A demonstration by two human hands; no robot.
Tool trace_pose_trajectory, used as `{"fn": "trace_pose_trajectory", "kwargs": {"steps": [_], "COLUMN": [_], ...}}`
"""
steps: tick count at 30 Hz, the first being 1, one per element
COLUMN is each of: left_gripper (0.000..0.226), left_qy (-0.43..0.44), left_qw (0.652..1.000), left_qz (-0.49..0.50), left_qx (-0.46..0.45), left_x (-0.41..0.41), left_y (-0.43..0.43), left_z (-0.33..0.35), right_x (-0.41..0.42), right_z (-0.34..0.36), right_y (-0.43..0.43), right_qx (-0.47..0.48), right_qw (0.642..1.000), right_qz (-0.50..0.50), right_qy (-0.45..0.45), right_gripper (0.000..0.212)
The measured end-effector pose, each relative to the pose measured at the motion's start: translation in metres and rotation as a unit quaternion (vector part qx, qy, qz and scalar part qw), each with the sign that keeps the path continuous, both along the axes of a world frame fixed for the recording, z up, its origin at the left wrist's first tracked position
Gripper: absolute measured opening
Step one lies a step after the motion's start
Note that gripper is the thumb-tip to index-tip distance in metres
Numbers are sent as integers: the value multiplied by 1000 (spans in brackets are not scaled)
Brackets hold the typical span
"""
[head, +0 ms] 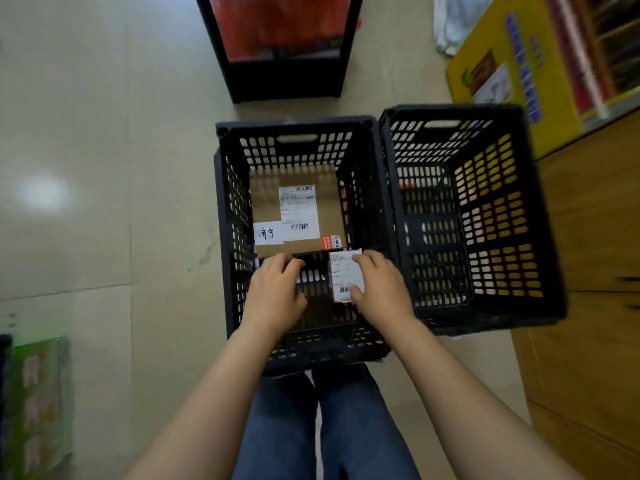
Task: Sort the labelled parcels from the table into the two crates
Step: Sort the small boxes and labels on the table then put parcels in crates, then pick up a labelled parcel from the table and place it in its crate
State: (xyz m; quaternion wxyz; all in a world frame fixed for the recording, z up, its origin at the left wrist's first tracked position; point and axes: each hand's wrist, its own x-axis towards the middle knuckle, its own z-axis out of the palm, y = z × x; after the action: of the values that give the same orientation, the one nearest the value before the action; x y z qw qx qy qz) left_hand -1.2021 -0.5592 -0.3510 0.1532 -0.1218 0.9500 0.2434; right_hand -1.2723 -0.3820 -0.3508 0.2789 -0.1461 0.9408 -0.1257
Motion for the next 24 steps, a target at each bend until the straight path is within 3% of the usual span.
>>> {"fn": "trace_pose_trajectory", "kwargs": {"steps": [7, 11, 24], "left_gripper": [53, 53, 51], "left_qy": [145, 198, 218], "left_qw": [989, 975, 897], "left_qz": [10, 86, 345], "left_qx": [-36, -61, -171], "left_x": [8, 21, 138], "left_y": [7, 24, 85], "left_z": [106, 150, 214], "right_x": [-3, -14, 46], "right_z": [114, 155, 220], "right_y": [4, 6, -18], "right_qx": [-92, -139, -255], "right_qw": [989, 977, 899], "right_qz": [44, 84, 335], "right_qy": [103, 139, 120], "right_gripper": [49, 46, 40]}}
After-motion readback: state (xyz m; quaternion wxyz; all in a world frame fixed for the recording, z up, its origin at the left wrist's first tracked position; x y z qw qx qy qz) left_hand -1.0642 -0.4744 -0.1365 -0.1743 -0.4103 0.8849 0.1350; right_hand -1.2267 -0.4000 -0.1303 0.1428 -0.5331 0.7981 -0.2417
